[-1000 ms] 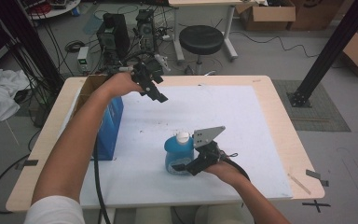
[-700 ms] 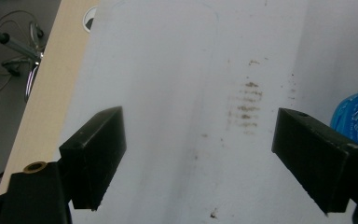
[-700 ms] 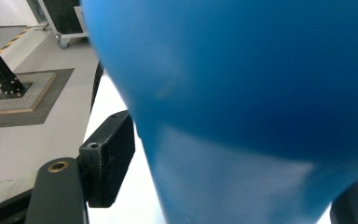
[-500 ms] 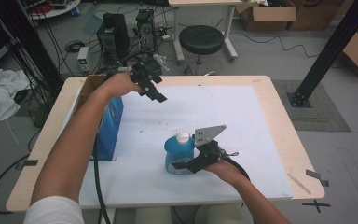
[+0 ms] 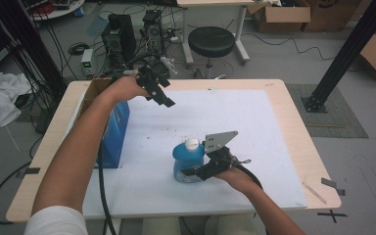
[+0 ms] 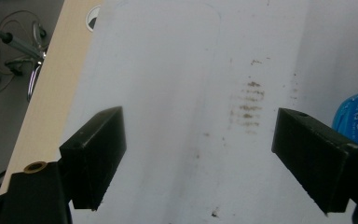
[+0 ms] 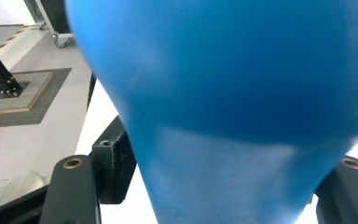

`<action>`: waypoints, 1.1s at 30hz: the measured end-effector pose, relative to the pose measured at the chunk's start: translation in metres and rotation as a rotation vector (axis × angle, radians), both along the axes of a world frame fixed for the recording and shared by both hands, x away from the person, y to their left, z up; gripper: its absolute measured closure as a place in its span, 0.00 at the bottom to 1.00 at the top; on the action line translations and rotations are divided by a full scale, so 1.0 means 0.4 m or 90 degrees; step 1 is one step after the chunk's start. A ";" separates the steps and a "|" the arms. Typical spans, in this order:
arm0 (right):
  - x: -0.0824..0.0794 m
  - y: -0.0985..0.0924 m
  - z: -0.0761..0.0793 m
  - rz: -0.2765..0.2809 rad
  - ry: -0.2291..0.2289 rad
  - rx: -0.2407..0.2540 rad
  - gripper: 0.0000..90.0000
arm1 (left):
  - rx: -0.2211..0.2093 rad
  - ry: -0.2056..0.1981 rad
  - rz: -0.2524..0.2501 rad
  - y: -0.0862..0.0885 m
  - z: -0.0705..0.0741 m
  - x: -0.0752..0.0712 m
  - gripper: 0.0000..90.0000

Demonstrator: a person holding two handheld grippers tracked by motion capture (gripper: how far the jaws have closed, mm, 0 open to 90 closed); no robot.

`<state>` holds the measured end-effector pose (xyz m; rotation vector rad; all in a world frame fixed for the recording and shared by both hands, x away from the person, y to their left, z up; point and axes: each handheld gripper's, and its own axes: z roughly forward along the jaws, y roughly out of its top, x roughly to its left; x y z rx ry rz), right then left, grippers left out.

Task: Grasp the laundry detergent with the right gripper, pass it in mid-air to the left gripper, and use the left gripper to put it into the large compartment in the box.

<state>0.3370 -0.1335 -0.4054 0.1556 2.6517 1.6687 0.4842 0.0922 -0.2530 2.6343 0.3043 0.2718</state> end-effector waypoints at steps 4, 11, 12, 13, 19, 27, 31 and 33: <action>0.000 0.000 0.000 0.000 -0.002 -0.001 0.39 | 0.003 0.002 0.001 0.000 0.000 0.000 0.20; 0.000 -0.002 -0.001 0.000 -0.005 0.001 0.41 | 0.001 0.000 0.001 -0.001 0.001 0.000 0.20; 0.000 -0.002 -0.001 0.000 -0.005 0.001 0.41 | 0.001 0.000 0.002 -0.001 0.001 0.000 0.20; -0.001 -0.002 -0.002 0.000 -0.007 0.000 0.42 | 0.001 -0.001 0.002 -0.001 0.001 0.000 0.20; -0.002 -0.003 -0.002 -0.001 -0.018 -0.001 0.46 | 0.000 -0.002 0.004 0.000 0.001 -0.001 0.20; -0.005 -0.007 0.005 0.007 -0.010 0.006 0.50 | -0.006 0.011 0.009 -0.006 0.011 -0.017 0.21; -0.009 0.000 0.020 0.007 -0.024 0.000 0.50 | -0.012 0.008 0.007 -0.011 0.022 -0.029 0.21; -0.009 0.000 0.032 0.006 -0.024 0.008 0.50 | -0.013 0.000 0.003 -0.014 0.031 -0.041 0.21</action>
